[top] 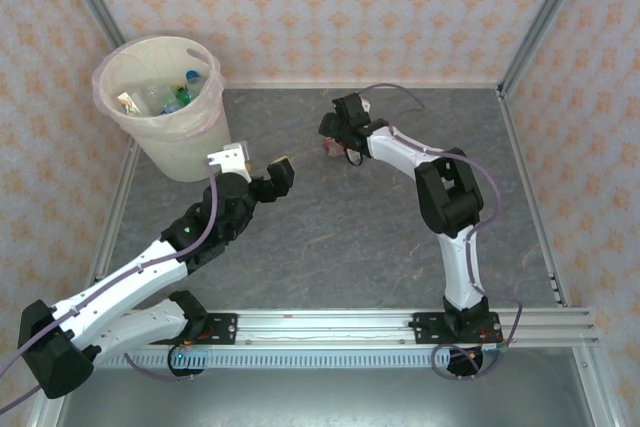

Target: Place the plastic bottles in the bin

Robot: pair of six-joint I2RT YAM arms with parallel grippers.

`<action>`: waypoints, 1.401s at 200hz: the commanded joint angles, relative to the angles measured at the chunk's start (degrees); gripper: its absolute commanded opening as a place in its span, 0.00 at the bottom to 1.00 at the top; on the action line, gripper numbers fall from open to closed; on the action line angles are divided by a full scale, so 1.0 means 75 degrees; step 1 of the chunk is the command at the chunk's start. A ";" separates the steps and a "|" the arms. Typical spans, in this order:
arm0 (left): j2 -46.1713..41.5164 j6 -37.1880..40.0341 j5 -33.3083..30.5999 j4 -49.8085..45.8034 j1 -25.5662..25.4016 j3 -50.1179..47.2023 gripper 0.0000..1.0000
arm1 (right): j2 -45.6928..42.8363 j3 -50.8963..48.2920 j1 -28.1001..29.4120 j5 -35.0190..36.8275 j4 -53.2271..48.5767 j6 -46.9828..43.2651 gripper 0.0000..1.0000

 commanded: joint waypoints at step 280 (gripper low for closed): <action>-0.0368 -0.0215 -0.0366 0.0245 0.0040 -0.0183 0.99 | -0.0111 -0.0259 0.0338 0.0482 0.0337 -0.1215 0.60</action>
